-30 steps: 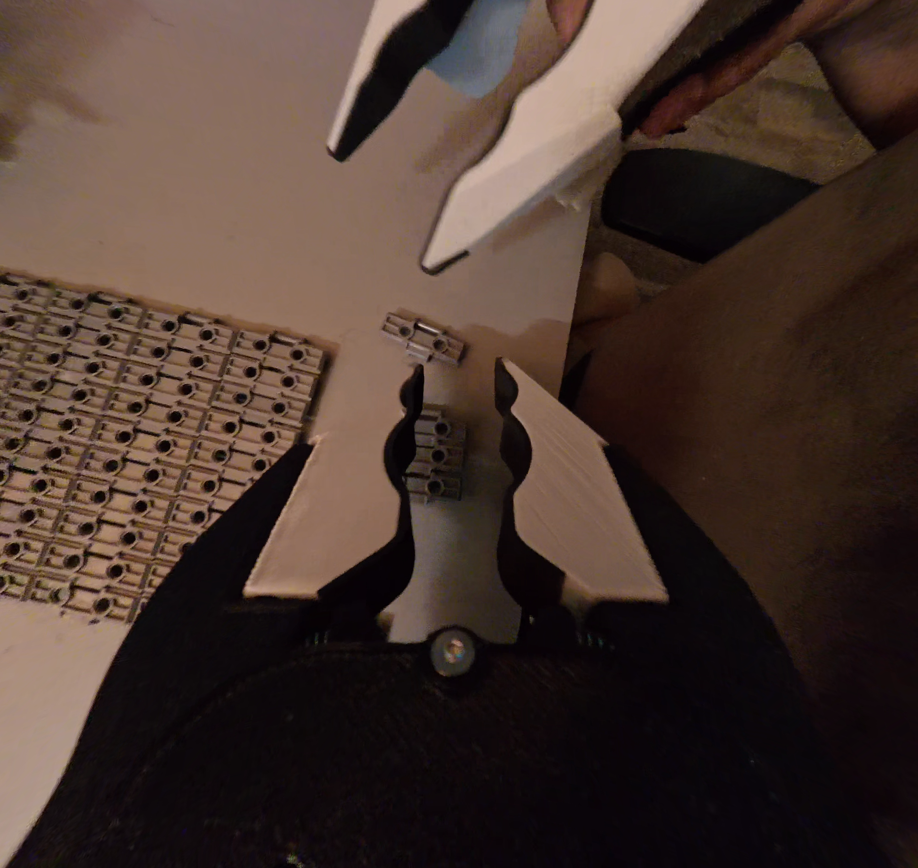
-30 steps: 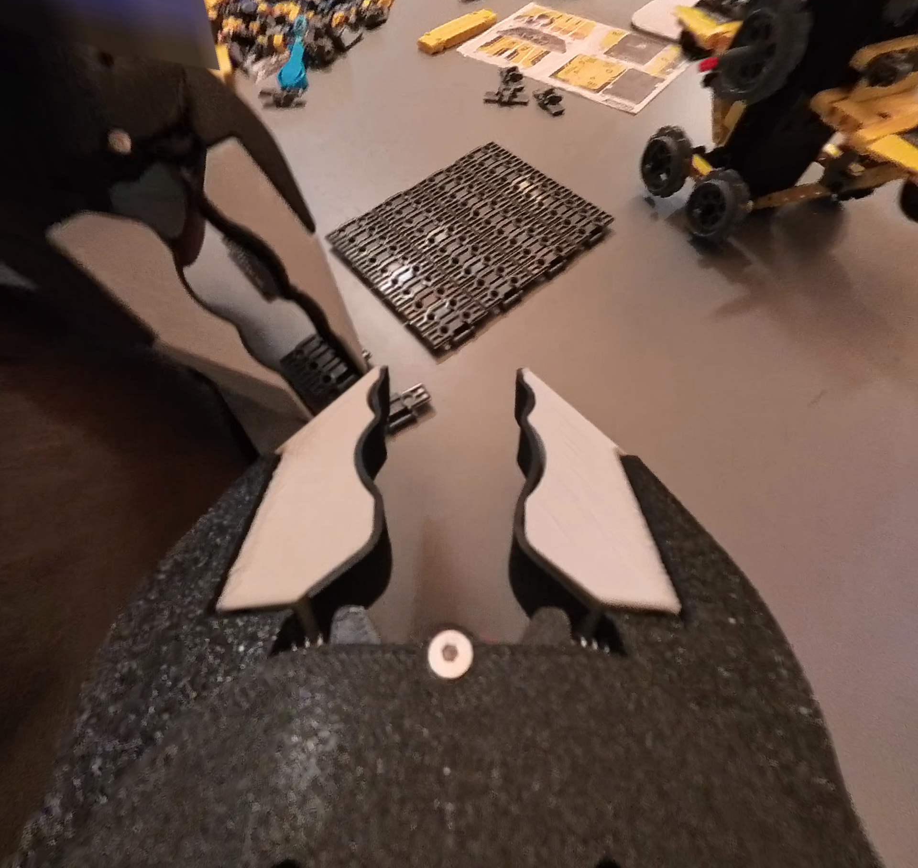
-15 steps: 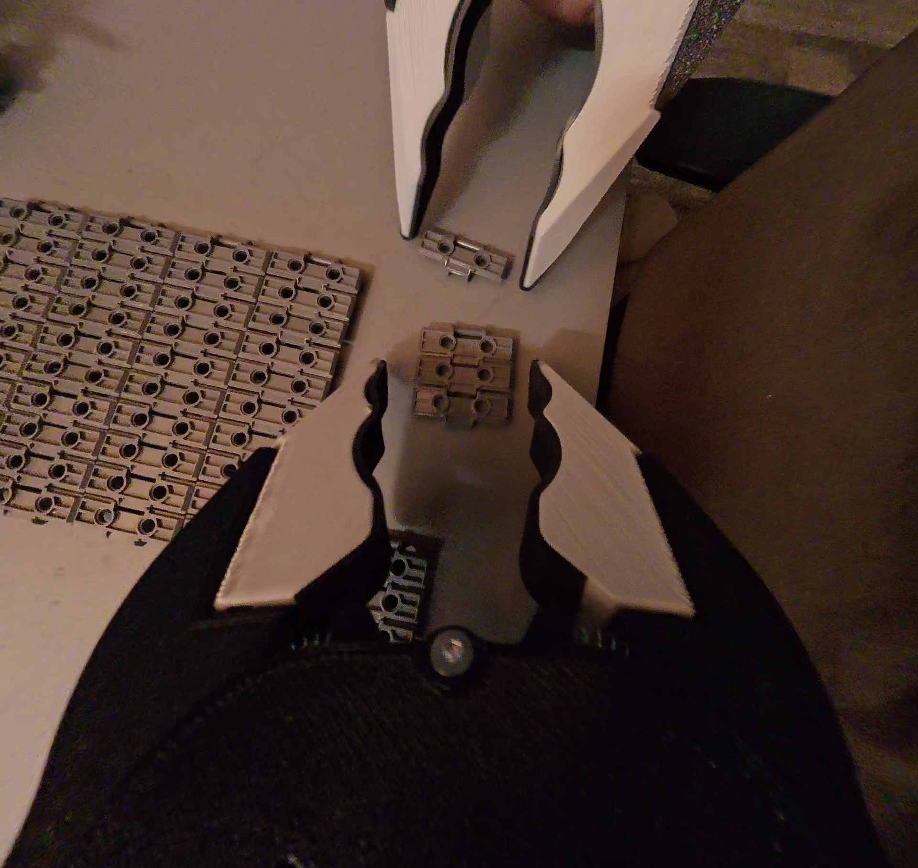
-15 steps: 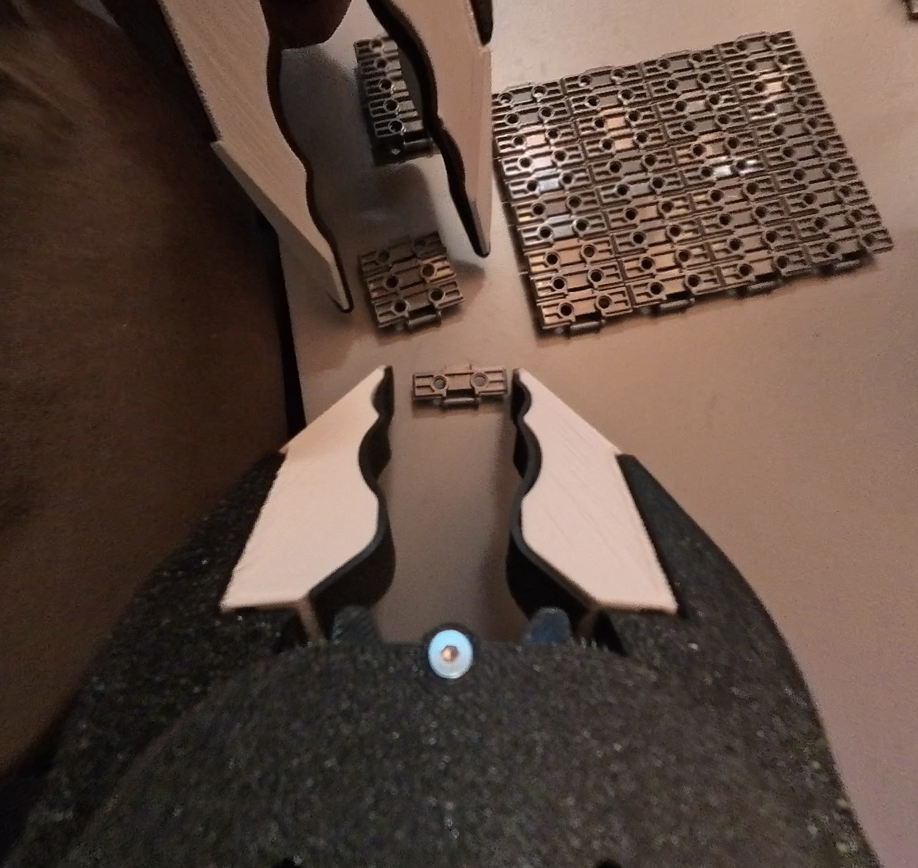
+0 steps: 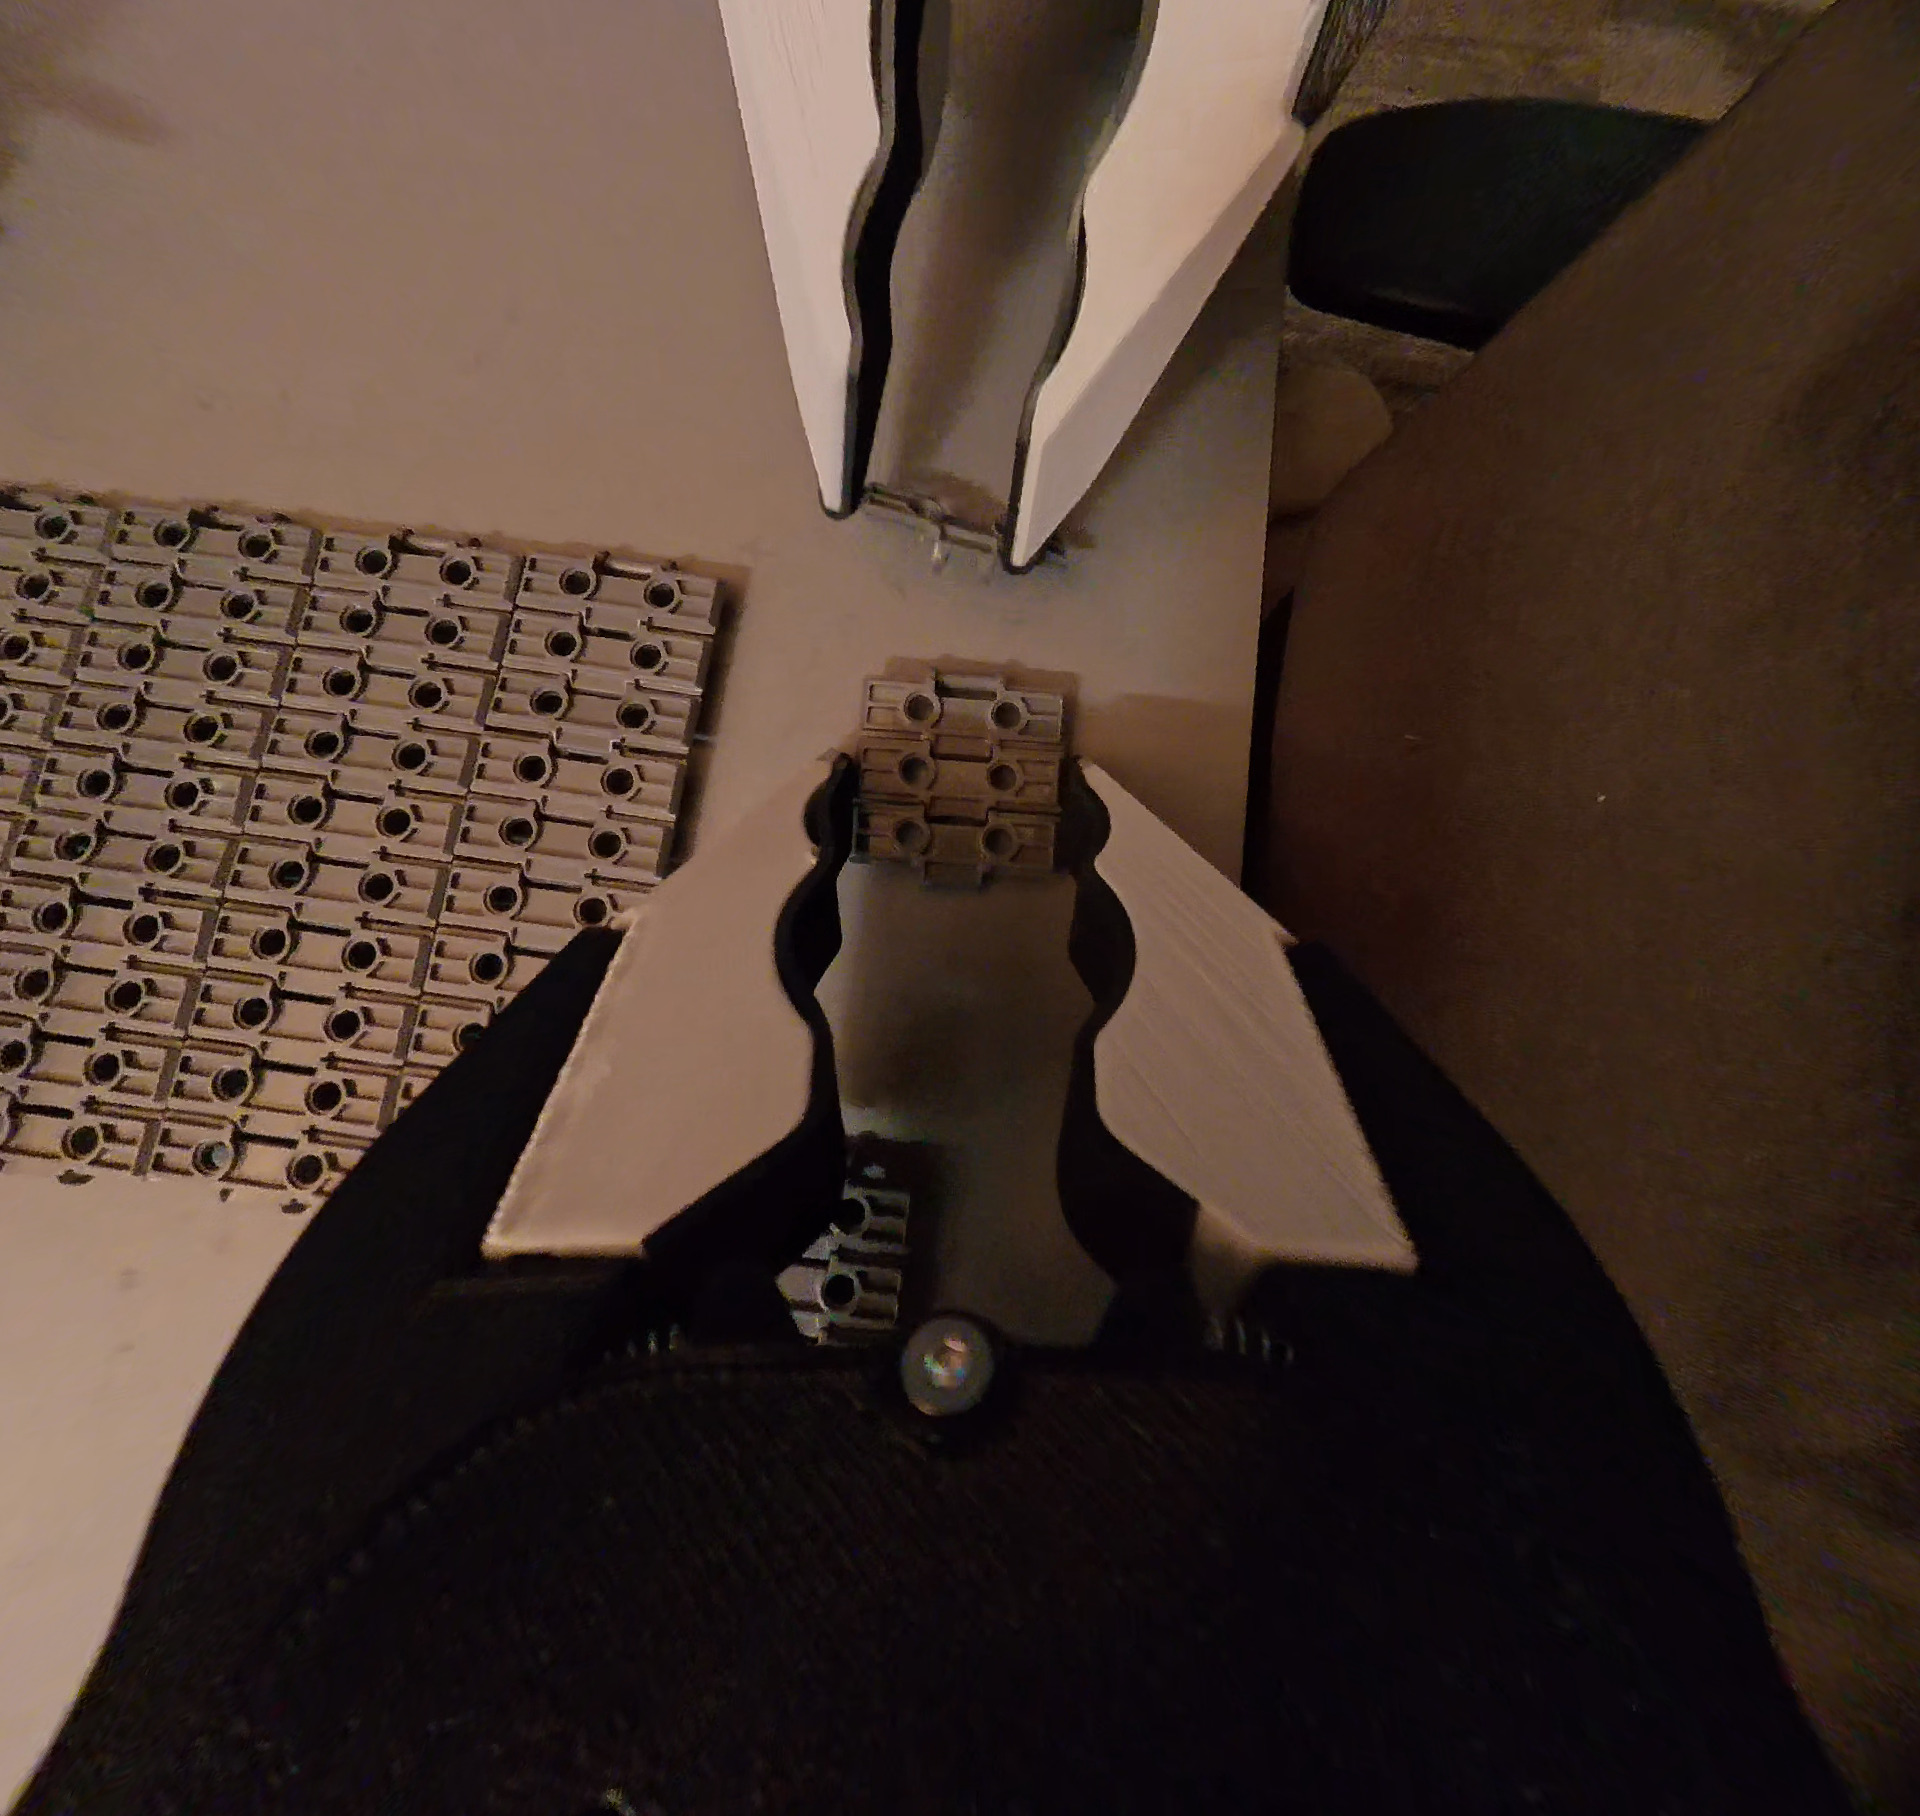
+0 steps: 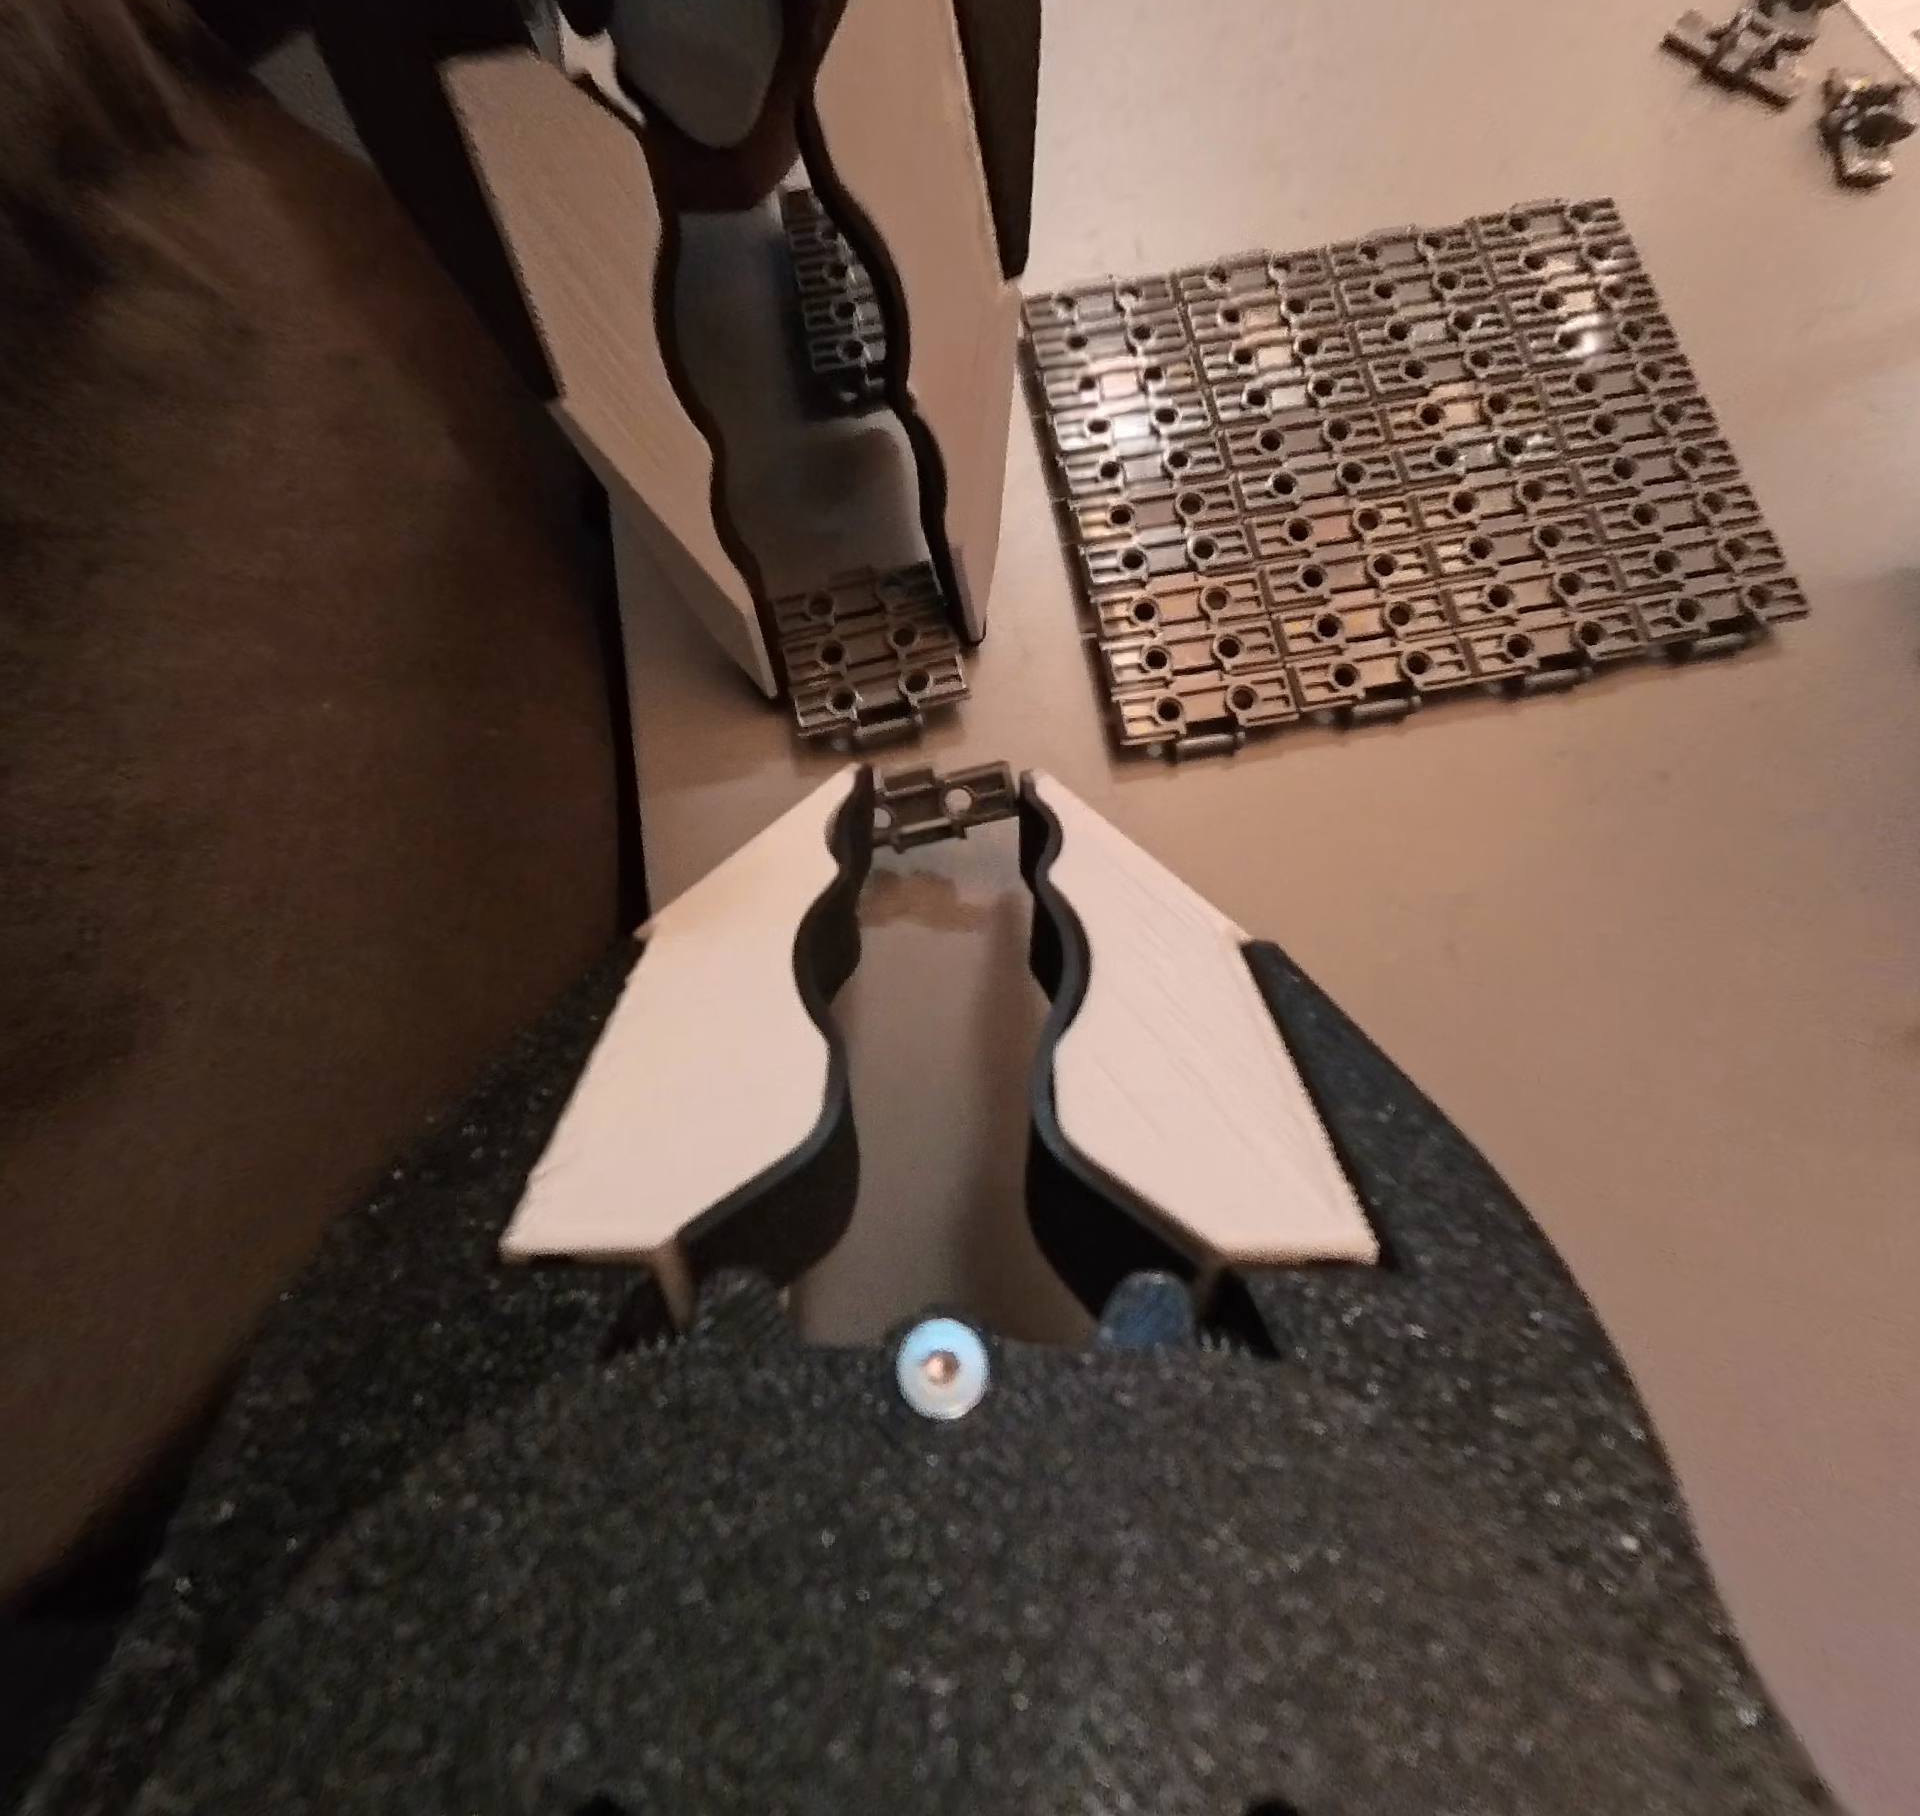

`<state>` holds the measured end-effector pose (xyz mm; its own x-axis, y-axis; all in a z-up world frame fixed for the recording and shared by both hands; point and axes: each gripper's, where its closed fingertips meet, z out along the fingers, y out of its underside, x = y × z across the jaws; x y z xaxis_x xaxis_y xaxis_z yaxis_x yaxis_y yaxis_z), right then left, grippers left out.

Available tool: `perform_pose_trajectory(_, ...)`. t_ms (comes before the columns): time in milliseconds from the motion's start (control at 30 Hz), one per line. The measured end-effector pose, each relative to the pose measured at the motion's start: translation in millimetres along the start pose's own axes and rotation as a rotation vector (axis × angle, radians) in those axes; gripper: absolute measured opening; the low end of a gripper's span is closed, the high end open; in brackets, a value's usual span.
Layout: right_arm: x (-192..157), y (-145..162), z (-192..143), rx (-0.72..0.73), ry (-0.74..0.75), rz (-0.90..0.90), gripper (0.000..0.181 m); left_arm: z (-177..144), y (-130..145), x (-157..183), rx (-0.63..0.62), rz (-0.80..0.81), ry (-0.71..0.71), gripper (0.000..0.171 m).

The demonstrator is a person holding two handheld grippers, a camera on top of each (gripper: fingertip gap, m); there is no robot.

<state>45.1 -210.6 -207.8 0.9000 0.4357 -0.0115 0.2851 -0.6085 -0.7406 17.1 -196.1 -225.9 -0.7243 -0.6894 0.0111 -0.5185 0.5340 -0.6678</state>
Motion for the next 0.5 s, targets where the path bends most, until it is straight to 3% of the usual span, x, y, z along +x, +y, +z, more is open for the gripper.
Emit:
perform_pose_trajectory(133, -9, -10, 1, 0.062, -0.072, 0.031, 0.027, 2, -2, 2, 0.006, 0.006, 0.026, 0.038)
perform_pose_trajectory(500, -8, 0, 15, 0.005, -0.095, 0.047, 0.027, 2, -1, 2, -0.012, 0.038, 0.033, 0.039)
